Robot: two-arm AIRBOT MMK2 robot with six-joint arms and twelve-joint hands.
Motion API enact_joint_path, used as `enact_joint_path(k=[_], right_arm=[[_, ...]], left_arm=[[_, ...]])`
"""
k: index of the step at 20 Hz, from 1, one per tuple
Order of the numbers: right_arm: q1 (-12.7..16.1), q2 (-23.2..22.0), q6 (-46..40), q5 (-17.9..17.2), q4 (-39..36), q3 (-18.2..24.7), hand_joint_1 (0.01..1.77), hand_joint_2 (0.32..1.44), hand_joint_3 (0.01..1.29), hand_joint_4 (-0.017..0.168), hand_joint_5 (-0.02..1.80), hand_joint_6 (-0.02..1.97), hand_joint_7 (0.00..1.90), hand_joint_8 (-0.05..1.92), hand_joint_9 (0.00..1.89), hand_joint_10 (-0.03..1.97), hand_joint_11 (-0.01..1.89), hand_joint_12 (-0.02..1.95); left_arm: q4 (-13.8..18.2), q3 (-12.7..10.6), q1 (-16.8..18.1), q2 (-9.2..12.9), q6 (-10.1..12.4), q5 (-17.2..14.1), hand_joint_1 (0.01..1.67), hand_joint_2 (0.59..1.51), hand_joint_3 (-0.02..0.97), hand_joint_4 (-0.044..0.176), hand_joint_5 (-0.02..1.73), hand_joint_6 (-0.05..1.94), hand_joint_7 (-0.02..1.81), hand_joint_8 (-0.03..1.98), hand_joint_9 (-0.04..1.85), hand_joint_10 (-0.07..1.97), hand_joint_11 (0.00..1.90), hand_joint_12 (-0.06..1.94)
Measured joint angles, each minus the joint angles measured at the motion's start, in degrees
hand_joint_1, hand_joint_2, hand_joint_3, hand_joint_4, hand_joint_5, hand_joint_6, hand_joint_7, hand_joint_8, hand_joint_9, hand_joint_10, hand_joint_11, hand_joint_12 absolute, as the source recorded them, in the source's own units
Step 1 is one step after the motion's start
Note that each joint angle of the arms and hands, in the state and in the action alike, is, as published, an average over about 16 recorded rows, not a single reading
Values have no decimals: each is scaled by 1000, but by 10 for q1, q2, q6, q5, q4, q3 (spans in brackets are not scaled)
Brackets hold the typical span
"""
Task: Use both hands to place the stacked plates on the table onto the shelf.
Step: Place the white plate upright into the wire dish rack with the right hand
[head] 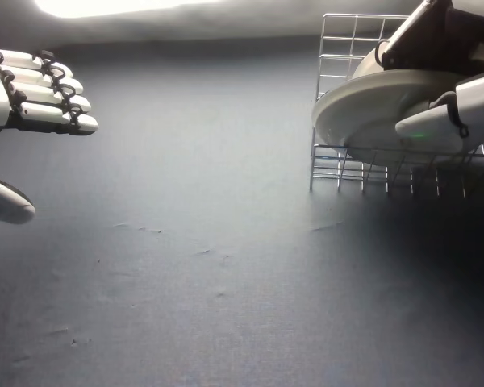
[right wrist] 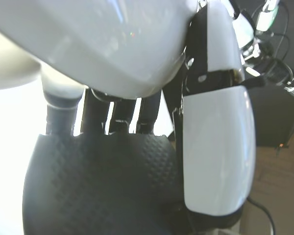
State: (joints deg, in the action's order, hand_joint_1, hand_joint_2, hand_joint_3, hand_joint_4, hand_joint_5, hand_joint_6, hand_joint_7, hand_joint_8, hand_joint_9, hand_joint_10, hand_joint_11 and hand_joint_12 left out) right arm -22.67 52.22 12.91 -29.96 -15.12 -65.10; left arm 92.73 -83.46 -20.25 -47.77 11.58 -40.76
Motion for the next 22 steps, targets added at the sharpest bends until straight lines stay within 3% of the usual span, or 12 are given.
enact_joint_path(k=[6,14,22], right_arm=[[0,-2,3,8,-15,0,1270,959,10,-12,883,742,1078,1028,1136,1385,1138,1728],[25,0,7,19,-28,0,1410,971,11,-15,676,547,861,333,786,788,604,1521],[52,3,8,16,-44,2,1414,950,11,-7,673,309,833,128,708,594,411,1459]], left_arm=[[0,0,-4,-1,12,-4,13,1084,1,9,138,8,120,14,95,-58,21,148],[0,2,-8,-5,31,-11,14,1084,1,8,143,8,122,14,101,-58,22,151],[0,5,-10,-7,39,-17,14,1084,1,8,145,9,126,13,99,-58,22,152]])
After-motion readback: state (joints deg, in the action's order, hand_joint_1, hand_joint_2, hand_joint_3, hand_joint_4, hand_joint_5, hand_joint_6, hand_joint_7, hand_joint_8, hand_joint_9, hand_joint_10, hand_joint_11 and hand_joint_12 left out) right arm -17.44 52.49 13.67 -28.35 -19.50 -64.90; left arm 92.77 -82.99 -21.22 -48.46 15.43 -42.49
